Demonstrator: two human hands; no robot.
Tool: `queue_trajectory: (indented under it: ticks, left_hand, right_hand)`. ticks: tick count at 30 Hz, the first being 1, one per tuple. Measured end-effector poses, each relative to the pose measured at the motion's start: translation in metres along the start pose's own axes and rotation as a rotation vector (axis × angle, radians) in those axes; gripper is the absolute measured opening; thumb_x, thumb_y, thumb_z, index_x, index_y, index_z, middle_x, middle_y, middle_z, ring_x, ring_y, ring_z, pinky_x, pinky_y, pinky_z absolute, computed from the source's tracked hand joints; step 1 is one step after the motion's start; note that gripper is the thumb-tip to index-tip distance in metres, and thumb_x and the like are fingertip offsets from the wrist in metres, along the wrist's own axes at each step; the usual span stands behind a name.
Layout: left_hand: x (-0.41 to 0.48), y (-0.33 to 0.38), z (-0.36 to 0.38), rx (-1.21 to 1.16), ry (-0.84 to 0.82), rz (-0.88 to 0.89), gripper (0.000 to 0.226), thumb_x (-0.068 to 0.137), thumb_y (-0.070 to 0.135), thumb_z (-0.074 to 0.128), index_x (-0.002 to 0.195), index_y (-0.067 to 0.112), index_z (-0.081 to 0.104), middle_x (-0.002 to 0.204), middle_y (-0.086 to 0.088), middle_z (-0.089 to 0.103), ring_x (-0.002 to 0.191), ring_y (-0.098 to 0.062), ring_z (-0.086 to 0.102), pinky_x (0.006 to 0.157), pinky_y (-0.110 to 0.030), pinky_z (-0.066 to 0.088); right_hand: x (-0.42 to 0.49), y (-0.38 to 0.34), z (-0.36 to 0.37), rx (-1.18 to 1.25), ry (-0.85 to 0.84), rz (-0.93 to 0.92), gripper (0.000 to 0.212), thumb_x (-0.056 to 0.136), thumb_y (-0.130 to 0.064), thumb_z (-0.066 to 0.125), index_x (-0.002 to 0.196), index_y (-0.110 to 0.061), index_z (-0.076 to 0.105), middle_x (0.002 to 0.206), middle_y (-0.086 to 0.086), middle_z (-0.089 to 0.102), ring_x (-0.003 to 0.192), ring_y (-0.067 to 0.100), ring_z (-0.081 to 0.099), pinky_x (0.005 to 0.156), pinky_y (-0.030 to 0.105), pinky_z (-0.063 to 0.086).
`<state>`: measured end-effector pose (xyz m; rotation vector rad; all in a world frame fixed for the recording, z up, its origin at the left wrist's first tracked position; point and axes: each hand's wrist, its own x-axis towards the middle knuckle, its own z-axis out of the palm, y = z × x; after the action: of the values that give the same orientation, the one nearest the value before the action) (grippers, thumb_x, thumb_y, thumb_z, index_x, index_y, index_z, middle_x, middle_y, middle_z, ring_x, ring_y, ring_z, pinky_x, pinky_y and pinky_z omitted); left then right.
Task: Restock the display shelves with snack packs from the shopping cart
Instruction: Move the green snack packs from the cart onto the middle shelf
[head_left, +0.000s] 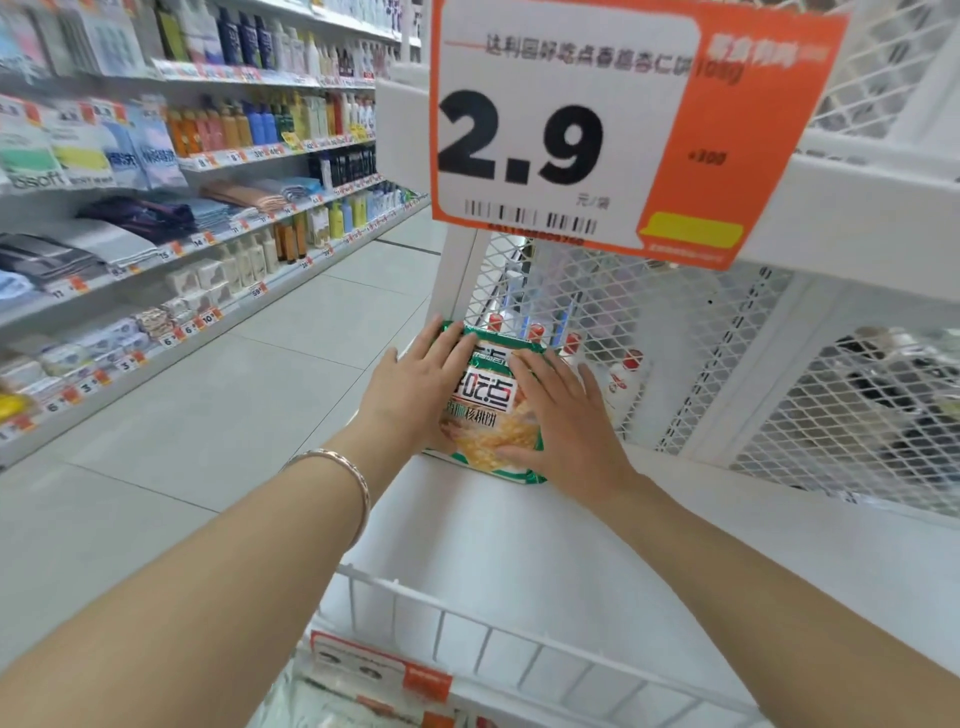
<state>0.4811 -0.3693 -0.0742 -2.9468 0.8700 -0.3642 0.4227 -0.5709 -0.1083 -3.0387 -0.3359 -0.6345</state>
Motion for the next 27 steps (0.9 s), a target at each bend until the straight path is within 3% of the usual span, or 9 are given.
queue_trajectory:
  ticks: [4,8,10,13,16,21,24,27]
  left_hand:
    - [-0.001,0.002,0.000,0.016,-0.008,-0.017,0.129,0.069,0.058,0.081,0.158,0.020,-0.005,0.167,0.001,-0.006,0.154,-0.020,-0.010,0.116,-0.050,0.031]
    - [-0.009,-0.002,-0.010,0.034,-0.077,-0.042,0.136,0.068,0.062,0.080,0.157,0.026,-0.016,0.167,-0.004,-0.011,0.154,-0.021,-0.008,0.120,-0.051,0.022]
    - [-0.025,-0.009,-0.023,-0.019,-0.102,-0.069,0.130,0.072,0.064,0.077,0.157,0.026,-0.013,0.167,-0.006,-0.008,0.154,-0.023,-0.002,0.121,-0.050,0.018]
    - [-0.064,-0.014,-0.045,-0.120,-0.050,-0.151,0.095,0.090,0.052,0.064,0.159,0.023,0.006,0.167,-0.006,0.009,0.153,-0.022,0.013,0.119,-0.042,0.022]
    - [-0.116,-0.016,-0.066,-0.159,-0.033,-0.267,0.072,0.098,0.047,0.052,0.157,0.021,0.019,0.165,-0.007,0.018,0.150,-0.023,0.022,0.115,-0.041,0.024]
    - [-0.223,-0.021,-0.095,-0.150,-0.112,-0.426,0.061,0.104,0.041,0.042,0.155,0.017,0.022,0.164,-0.009,0.019,0.148,-0.025,0.024,0.112,-0.043,0.027]
    - [-0.295,-0.028,-0.105,-0.208,-0.218,-0.519,0.057,0.104,0.037,0.044,0.154,0.018,0.024,0.161,-0.010,0.023,0.144,-0.030,0.029,0.110,-0.048,0.033]
    - [-0.359,-0.038,-0.118,-0.299,-0.297,-0.605,0.052,0.103,0.031,0.048,0.151,0.018,0.032,0.156,-0.010,0.031,0.140,-0.032,0.035,0.109,-0.050,0.037]
  right_hand:
    - [-0.001,-0.004,-0.001,-0.054,0.001,0.018,0.102,0.077,-0.071,0.055,0.158,-0.020,0.018,0.165,-0.001,0.021,0.153,0.022,0.014,0.123,0.049,0.005]
    - [0.001,-0.012,-0.023,0.013,-0.180,0.084,0.102,0.086,-0.069,0.056,0.160,-0.027,0.000,0.168,-0.006,-0.003,0.155,0.020,-0.005,0.122,0.048,-0.004]
    - [0.002,-0.017,-0.044,0.046,-0.220,0.089,0.091,0.091,-0.066,0.051,0.160,-0.030,0.003,0.168,-0.005,-0.006,0.155,0.020,-0.007,0.123,0.049,-0.003]
    - [-0.009,-0.032,-0.077,0.168,-0.158,0.099,0.070,0.101,-0.048,0.047,0.160,-0.028,0.015,0.168,0.000,0.004,0.155,0.022,0.002,0.124,0.046,0.002]
    - [-0.024,-0.071,-0.106,0.255,-0.109,0.068,0.061,0.102,-0.037,0.048,0.156,-0.017,0.028,0.161,0.008,0.029,0.150,0.028,0.024,0.120,0.049,0.018]
    - [-0.062,-0.161,-0.138,0.339,-0.120,-0.028,0.052,0.098,-0.025,0.055,0.147,-0.010,0.043,0.151,0.011,0.042,0.142,0.029,0.034,0.118,0.044,0.017]
    - [-0.099,-0.211,-0.153,0.515,-0.158,0.003,0.042,0.099,-0.013,0.051,0.141,-0.009,0.052,0.141,0.011,0.055,0.131,0.030,0.047,0.111,0.039,0.030]
    - [-0.136,-0.253,-0.156,0.592,-0.259,0.041,0.043,0.097,-0.014,0.051,0.140,-0.012,0.052,0.138,0.007,0.059,0.127,0.026,0.054,0.109,0.040,0.041]
